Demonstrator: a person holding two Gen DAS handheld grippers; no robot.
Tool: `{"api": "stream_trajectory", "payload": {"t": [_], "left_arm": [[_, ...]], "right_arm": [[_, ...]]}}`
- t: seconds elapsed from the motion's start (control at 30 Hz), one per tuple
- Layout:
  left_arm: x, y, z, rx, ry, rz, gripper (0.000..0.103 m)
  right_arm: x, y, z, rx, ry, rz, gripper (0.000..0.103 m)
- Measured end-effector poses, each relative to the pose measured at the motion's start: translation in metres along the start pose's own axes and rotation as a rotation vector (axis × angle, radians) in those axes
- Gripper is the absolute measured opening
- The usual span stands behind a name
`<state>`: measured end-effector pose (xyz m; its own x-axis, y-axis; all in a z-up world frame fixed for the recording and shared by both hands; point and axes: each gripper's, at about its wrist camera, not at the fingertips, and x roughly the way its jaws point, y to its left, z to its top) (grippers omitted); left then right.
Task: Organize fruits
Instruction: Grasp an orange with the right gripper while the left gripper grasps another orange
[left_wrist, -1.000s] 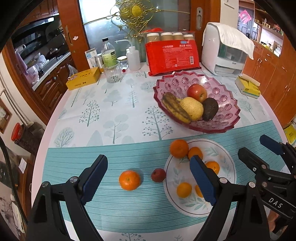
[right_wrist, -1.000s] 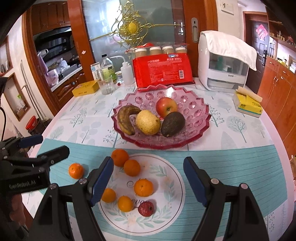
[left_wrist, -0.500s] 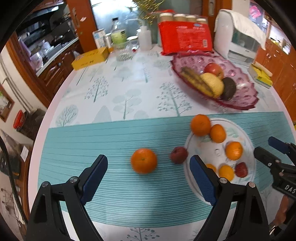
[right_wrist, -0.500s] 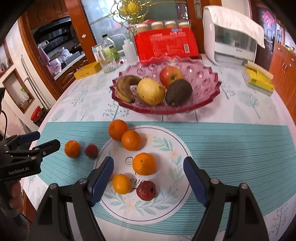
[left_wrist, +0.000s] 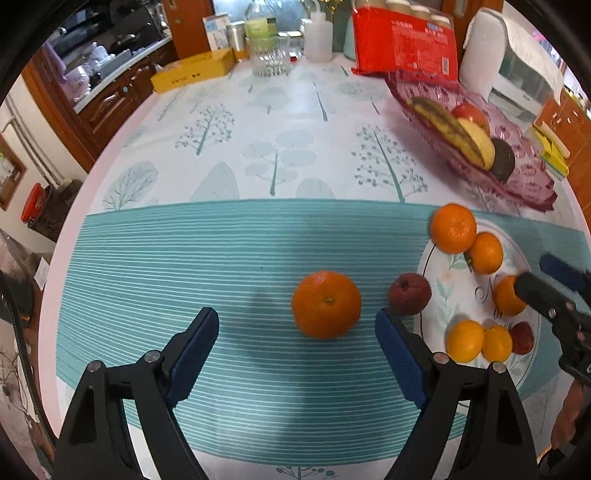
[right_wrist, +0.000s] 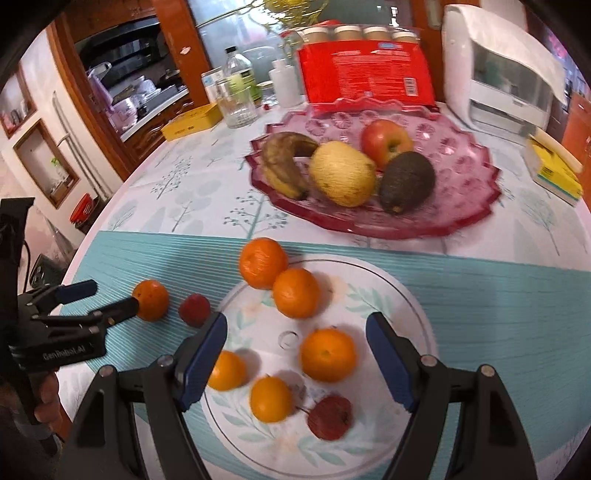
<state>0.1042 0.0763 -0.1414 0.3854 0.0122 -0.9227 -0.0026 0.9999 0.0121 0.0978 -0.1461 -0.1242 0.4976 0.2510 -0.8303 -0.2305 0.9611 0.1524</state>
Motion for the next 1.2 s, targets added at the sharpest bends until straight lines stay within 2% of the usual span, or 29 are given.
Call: {"api": "stream_trajectory", "payload": {"t": [0.17,0.5,0.73,0.87,0.9,1.0,1.07,1.2], "left_arm": [[0.013,-0.001,0.000,0.034,0.035,-0.013,0.082],[0.031,0.000,0.004,0.045,0.078,-0.056,0.070],[0.039,-0.001,0.005,0.040,0.099,-0.106,0.057],[0.040,-0.003,0.005,0.049,0.093,-0.127,0.048],[0.039,-0.005,0.005,0.052,0.091,-0.134,0.044],[0.039,-0.005,0.005,0.052,0.086,-0.130,0.043],[0.038,-0.004,0.005,0.040,0.087,-0.137,0.043],[0.037,-0.001,0.005,0.033,0.091,-0.130,0.042]], "right_arm": [[0.018,0.015,0.011,-0.051,0.005,0.000,0.078],[0.053,0.040,0.026,-0.184,0.011,-0.078,0.077],[0.071,0.051,0.027,-0.250,0.028,-0.134,0.072],[0.075,0.051,0.027,-0.273,0.020,-0.176,0.060],[0.076,0.050,0.027,-0.277,0.018,-0.186,0.060],[0.075,0.050,0.027,-0.276,0.010,-0.175,0.056],[0.072,0.052,0.027,-0.283,0.001,-0.152,0.044],[0.070,0.057,0.025,-0.292,0.002,-0.141,0.044]]}}
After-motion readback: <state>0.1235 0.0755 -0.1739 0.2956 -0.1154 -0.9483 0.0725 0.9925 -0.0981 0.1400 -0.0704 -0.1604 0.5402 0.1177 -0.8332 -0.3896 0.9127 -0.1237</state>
